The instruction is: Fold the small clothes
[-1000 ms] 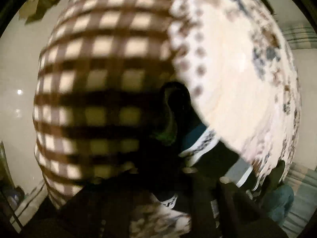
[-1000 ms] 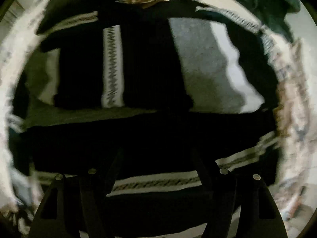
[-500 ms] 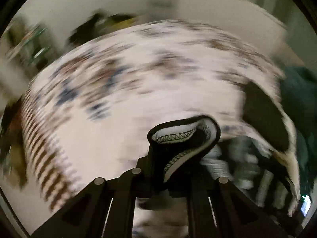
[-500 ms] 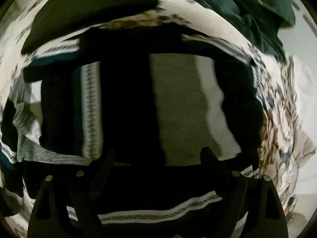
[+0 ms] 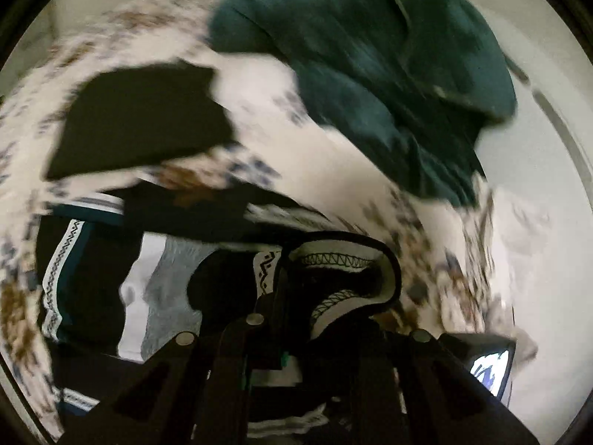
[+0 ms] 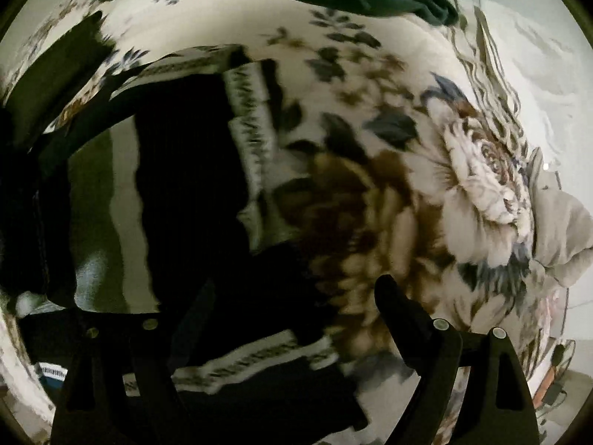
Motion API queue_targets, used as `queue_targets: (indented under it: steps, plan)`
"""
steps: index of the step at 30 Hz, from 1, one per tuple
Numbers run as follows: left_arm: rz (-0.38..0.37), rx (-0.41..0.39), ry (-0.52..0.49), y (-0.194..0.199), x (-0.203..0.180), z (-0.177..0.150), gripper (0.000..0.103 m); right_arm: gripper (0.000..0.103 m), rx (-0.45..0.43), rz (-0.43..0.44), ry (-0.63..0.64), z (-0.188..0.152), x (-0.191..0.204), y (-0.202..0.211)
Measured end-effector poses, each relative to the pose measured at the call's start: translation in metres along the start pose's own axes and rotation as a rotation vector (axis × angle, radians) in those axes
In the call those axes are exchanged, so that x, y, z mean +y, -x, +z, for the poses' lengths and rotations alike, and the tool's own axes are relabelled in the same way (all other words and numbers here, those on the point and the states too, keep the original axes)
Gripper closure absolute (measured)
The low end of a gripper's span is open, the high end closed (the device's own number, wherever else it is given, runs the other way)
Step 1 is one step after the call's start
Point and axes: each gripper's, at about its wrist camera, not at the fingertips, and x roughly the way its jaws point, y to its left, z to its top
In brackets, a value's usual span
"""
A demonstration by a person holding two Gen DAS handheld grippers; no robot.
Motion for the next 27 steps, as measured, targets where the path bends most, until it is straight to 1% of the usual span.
queue_targets:
  steps: [1,2,3,4,6,7,9,10,11,13,15,17,19,20,22,23,24,25,27]
  plan:
    - [0.011,0.028,-0.019,-0.007,-0.005,-0.003,0.079,0.014,0.005,0.026,0.0,0.0,-0.008,0.0]
    - [0.006,0.042,-0.019,-0.008,0.002,-0.006,0.072,0.014,0.01,0.044,-0.001,0.001,-0.014,0.0]
    - [-0.01,0.045,-0.007,-0.005,0.008,-0.009,0.058,0.014,0.015,0.064,-0.005,0.001,-0.022,-0.001]
    - [-0.012,0.044,0.013,0.001,0.017,-0.014,0.038,0.014,0.019,0.091,-0.014,0.001,-0.03,-0.001]
    - [0.014,0.046,0.043,0.014,0.046,-0.018,0.015,0.014,0.031,0.145,-0.052,0.0,-0.048,0.001]
    - [0.038,0.038,0.064,0.019,0.062,-0.017,0.015,0.014,0.031,0.173,-0.081,0.001,-0.059,0.003]
    - [0.12,0.004,0.136,0.042,0.111,-0.026,0.015,0.014,0.027,0.22,-0.133,0.003,-0.076,0.008]
    - [0.167,-0.001,0.165,0.049,0.134,-0.029,0.015,0.014,0.021,0.251,-0.162,0.005,-0.085,0.011]
    - [0.234,-0.006,0.2,0.056,0.161,-0.033,0.015,0.014,0.012,0.283,-0.192,0.008,-0.091,0.014]
    - [0.342,0.005,0.264,0.06,0.212,-0.037,0.015,0.014,-0.006,0.344,-0.235,0.015,-0.097,0.02]
    - [0.42,0.032,0.345,0.052,0.26,-0.038,0.015,0.014,-0.009,0.4,-0.245,0.027,-0.093,0.02]
    - [0.453,0.035,0.371,0.043,0.286,-0.033,0.015,0.014,-0.001,0.437,-0.254,0.04,-0.077,0.018]
    - [0.485,0.039,0.344,0.025,0.301,-0.023,0.015,0.014,0.01,0.469,-0.247,0.057,-0.06,0.013]
    - [0.492,0.048,0.328,0.015,0.304,-0.018,0.015,0.014,0.017,0.465,-0.23,0.064,-0.047,0.011]
    - [0.501,0.072,0.302,-0.002,0.309,-0.011,0.015,0.018,0.03,0.474,-0.191,0.075,-0.024,0.004]
    - [0.504,0.088,0.297,-0.011,0.312,-0.009,0.015,0.041,0.037,0.469,-0.171,0.08,-0.014,0.002]
    - [0.506,0.108,0.297,-0.019,0.317,-0.007,0.015,0.09,0.042,0.444,-0.142,0.085,-0.006,0.001]
    - [0.504,0.119,0.3,-0.023,0.32,-0.008,0.015,0.096,0.023,0.413,-0.125,0.087,0.0,0.009]
    - [0.495,0.123,0.312,-0.025,0.328,-0.01,0.012,0.096,-0.092,0.434,-0.117,0.084,0.006,0.04]
